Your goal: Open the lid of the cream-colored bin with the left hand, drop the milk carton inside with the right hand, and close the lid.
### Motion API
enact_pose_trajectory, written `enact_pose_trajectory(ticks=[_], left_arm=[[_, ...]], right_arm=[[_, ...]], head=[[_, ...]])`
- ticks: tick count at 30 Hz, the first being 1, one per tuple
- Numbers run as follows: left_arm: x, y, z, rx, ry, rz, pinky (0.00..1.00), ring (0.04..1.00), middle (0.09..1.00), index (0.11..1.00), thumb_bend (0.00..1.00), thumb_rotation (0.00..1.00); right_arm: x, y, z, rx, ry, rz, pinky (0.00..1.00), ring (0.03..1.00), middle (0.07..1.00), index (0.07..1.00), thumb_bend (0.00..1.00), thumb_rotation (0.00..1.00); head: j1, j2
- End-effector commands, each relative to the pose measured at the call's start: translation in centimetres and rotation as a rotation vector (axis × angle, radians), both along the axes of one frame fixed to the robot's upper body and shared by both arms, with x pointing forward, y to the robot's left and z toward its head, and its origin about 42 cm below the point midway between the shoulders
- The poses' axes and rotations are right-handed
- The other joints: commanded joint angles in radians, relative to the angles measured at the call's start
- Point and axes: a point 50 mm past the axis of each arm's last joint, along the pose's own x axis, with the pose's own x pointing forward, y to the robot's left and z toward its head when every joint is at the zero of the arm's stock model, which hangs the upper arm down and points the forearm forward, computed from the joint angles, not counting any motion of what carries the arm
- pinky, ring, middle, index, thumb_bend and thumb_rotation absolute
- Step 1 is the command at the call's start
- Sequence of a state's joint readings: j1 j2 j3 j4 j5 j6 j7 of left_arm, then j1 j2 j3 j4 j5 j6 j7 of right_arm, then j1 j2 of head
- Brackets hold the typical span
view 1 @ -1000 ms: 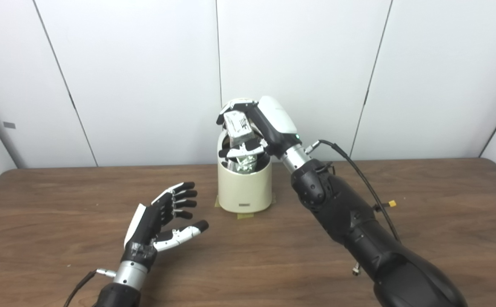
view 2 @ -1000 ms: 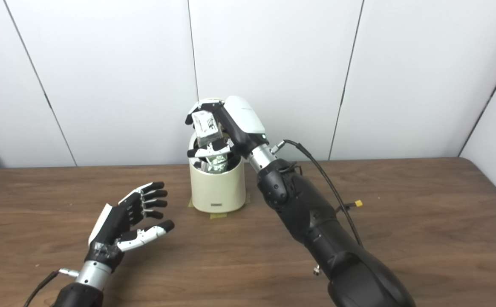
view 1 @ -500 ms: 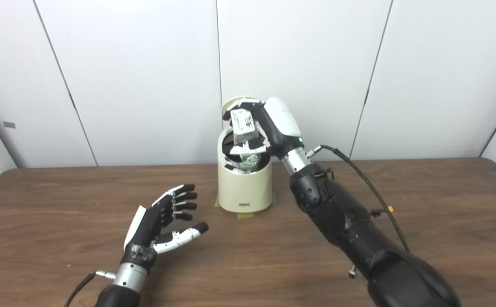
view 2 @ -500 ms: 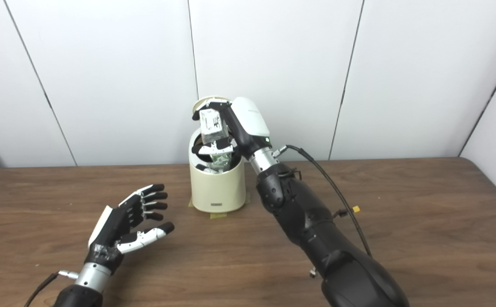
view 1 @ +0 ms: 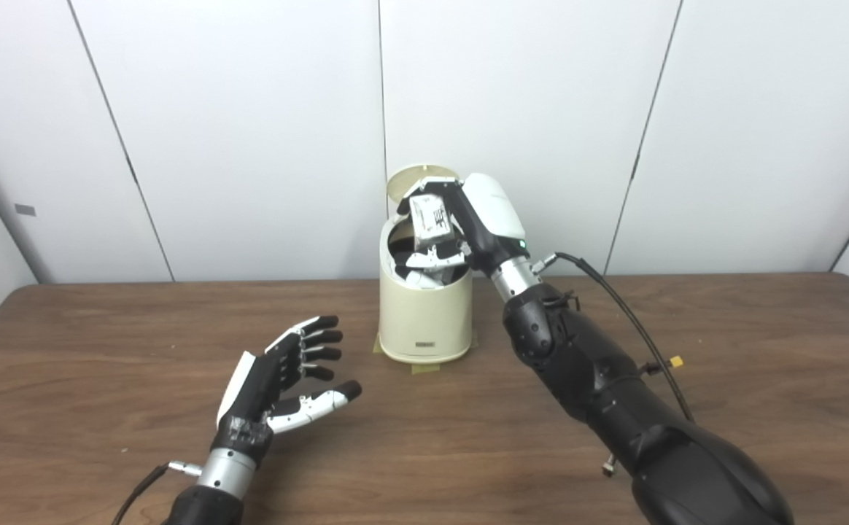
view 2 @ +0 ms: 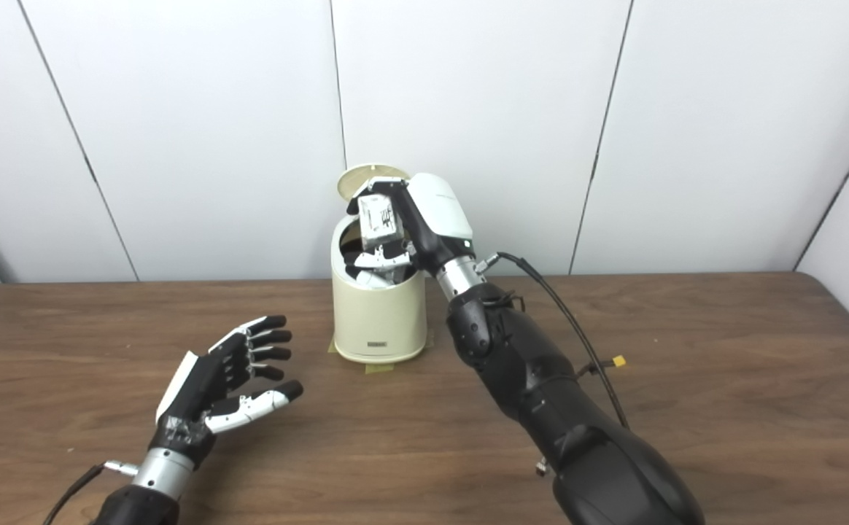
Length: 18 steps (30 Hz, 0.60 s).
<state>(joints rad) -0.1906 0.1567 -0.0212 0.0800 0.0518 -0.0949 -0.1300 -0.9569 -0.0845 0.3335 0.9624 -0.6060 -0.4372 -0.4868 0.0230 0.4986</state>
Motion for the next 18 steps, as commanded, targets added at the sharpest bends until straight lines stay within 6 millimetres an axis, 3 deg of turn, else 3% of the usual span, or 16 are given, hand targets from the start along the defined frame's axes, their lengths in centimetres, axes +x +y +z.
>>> enact_pose_trajectory(ticks=[1, 5, 7, 8, 11, 18], left_arm=[[0.78, -0.19, 1.83, -0.007, -0.075, -0.012, 0.64, 0.731, 0.782, 0.812, 0.78, 0.18], [0.85, -0.21, 1.86, -0.003, -0.074, -0.013, 0.64, 0.732, 0.782, 0.813, 0.78, 0.18], [0.95, -0.22, 1.86, -0.001, -0.074, -0.012, 0.64, 0.731, 0.780, 0.810, 0.78, 0.18], [0.99, -0.24, 1.86, 0.000, -0.074, -0.013, 0.64, 0.731, 0.780, 0.809, 0.78, 0.18], [1.04, -0.30, 1.81, 0.001, -0.080, -0.015, 0.64, 0.729, 0.781, 0.812, 0.77, 0.18], [1.09, -0.37, 1.81, -0.011, -0.074, -0.017, 0.64, 0.739, 0.786, 0.812, 0.77, 0.16]], right_arm=[[0.59, 0.15, 4.15, 0.033, -0.120, 0.029, 0.37, 0.430, 0.492, 0.509, 0.50, 0.00], [0.29, 0.25, 4.25, -0.048, -0.105, 0.038, 0.40, 0.435, 0.492, 0.524, 0.51, 0.00], [0.19, 0.29, 4.22, -0.070, -0.102, 0.038, 0.42, 0.518, 0.488, 0.514, 0.52, 0.00], [0.13, 0.29, 4.17, -0.080, -0.101, 0.038, 0.46, 0.562, 0.579, 0.613, 0.71, 0.10], [-0.04, 0.27, 4.06, -0.093, -0.101, 0.035, 0.52, 0.622, 0.680, 0.700, 0.84, 0.19], [-0.29, -0.02, 3.88, -0.086, -0.094, 0.033, 0.54, 0.636, 0.711, 0.733, 0.86, 0.21]], head=[[0.001, 0.002], [0.000, 0.003], [-0.002, 0.002], [-0.002, 0.000], [-0.003, -0.001], [-0.001, -0.003]])
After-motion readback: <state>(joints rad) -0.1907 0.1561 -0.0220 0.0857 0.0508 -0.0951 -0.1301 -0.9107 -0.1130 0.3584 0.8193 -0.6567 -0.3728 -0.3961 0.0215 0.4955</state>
